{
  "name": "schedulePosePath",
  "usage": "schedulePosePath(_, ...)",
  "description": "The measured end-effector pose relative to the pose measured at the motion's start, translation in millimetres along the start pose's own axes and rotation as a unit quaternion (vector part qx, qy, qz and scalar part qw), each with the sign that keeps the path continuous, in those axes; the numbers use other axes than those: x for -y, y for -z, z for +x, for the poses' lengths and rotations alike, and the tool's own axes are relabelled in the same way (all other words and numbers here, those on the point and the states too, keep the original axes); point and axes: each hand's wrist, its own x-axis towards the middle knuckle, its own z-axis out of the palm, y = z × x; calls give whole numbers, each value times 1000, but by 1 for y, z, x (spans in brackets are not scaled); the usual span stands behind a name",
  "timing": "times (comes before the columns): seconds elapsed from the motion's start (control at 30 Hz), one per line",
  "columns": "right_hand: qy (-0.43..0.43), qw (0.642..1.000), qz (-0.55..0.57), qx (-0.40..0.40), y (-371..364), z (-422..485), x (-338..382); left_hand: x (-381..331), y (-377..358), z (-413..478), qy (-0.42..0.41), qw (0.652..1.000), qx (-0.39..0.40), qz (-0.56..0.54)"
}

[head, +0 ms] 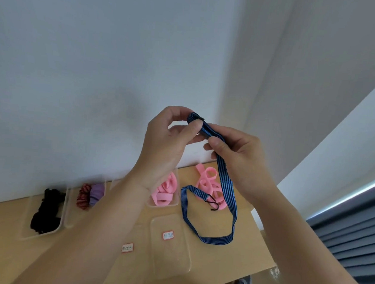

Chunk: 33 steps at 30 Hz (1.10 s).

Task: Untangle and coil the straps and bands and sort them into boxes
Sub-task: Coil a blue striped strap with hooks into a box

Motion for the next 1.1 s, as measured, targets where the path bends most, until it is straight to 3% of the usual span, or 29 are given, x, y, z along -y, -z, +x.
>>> schedulePosePath(0.23, 6, 986, -143, 87, 8, 7, 16, -3, 15, -3, 5, 995, 80, 51)
schedulePosePath(0.47, -68, 992, -82, 73, 4, 7, 25, -7, 10, -3, 18, 999, 30, -35)
schedulePosePath(0.77, -133, 990, -12, 33, -2, 5, 30, -3, -1, 2, 27, 998, -16, -48)
schedulePosePath(0.97, -207, 969, 135, 19, 2, 6, 42, 4, -2, 3, -99, 993, -25, 57)
schedulePosePath(1.1, -185, 949, 251, -37, -3, 6, 49, 10, -4, -3, -206, 975, -47, 71)
